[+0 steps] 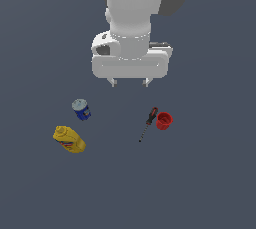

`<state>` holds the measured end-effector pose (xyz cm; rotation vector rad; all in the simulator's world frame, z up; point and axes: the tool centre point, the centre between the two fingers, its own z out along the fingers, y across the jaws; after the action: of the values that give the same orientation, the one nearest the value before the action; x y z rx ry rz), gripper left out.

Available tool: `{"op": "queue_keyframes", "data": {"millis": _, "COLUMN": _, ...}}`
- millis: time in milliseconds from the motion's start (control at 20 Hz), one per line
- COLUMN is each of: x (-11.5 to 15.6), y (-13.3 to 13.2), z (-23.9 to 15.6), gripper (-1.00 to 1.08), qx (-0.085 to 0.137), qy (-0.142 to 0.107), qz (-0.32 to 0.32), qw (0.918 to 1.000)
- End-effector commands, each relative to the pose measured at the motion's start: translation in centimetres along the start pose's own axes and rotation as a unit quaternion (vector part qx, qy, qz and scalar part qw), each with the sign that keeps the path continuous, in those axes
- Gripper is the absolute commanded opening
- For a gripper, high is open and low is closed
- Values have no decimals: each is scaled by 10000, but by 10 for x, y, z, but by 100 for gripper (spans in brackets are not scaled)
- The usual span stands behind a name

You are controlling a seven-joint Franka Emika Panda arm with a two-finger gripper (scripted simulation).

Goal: Pick up a designated object from a clutter of objects.

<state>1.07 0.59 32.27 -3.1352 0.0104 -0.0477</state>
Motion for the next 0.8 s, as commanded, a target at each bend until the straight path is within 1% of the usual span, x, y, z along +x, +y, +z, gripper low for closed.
{"op": "queue_keyframes", "data": {"millis": 0, "x": 0, "y": 0, "z": 0, "gripper": 100, "qx": 0, "qy": 0, "qz": 0, "qw": 10000}}
{"op": "queue_keyframes", "data": {"millis": 150, "x": 1, "y": -6, "z": 0, "gripper": 100, "qx": 20, "qy": 6, "qz": -70, "qw": 10000}}
{"op": "queue_keyframes", "data": {"millis": 400, "x": 2, "y": -31, "z": -2, "gripper": 100, "qx": 96, "qy": 29, "qz": -331, "qw": 9994}}
{"op": "queue_keyframes", "data": {"millis": 750, "x": 3, "y": -34, "z": 4, "gripper": 100, "qx": 85, "qy": 24, "qz": -369, "qw": 9993}}
